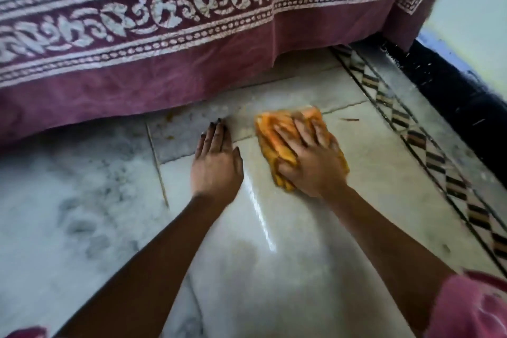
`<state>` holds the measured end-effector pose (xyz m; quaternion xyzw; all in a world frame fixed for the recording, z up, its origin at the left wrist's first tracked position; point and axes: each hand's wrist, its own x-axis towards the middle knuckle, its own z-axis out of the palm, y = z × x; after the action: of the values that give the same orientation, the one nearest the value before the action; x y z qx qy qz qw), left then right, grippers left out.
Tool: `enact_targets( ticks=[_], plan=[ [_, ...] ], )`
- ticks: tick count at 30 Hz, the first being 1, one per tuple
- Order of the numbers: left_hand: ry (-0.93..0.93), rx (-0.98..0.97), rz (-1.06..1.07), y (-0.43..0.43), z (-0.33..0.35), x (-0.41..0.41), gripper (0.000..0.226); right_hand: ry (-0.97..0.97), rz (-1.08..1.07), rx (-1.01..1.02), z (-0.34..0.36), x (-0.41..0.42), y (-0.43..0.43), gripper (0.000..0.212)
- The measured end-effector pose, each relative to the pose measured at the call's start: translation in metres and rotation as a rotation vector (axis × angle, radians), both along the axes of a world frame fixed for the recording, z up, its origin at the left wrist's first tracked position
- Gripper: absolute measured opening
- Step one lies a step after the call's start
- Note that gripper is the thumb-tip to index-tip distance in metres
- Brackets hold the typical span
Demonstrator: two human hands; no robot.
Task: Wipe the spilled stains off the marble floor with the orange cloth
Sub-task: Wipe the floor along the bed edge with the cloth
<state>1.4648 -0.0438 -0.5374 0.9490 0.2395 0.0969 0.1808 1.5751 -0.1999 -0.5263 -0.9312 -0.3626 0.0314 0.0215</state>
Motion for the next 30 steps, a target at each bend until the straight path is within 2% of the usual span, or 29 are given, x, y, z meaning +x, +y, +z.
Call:
enact_targets(
  ticks=[4,8,16,21,27,30],
  plan=[
    [0.076,0.01,-0.075,0.005,0.001,-0.035,0.056,0.032,-0.25,-0.036,0.001,-0.06,-0.06,0.085],
    [0.114,0.002,-0.165,0.016,0.007,-0.081,0.057,0.078,-0.424,0.0,0.003,-0.115,-0.051,0.091],
    [0.11,-0.005,-0.078,0.053,0.008,-0.167,0.071,0.129,-0.348,-0.044,0.017,-0.175,-0.025,0.097],
    [0.133,0.095,-0.126,0.082,0.007,-0.188,0.073,0.129,-0.625,-0.014,0.017,-0.179,-0.033,0.097],
    [0.141,0.051,0.003,0.091,0.001,-0.192,0.071,0.039,-0.697,0.047,0.004,-0.159,-0.007,0.094],
    [0.101,0.047,0.056,0.079,-0.002,-0.188,0.064,0.081,-0.73,0.051,0.011,-0.108,0.025,0.093]
  ],
)
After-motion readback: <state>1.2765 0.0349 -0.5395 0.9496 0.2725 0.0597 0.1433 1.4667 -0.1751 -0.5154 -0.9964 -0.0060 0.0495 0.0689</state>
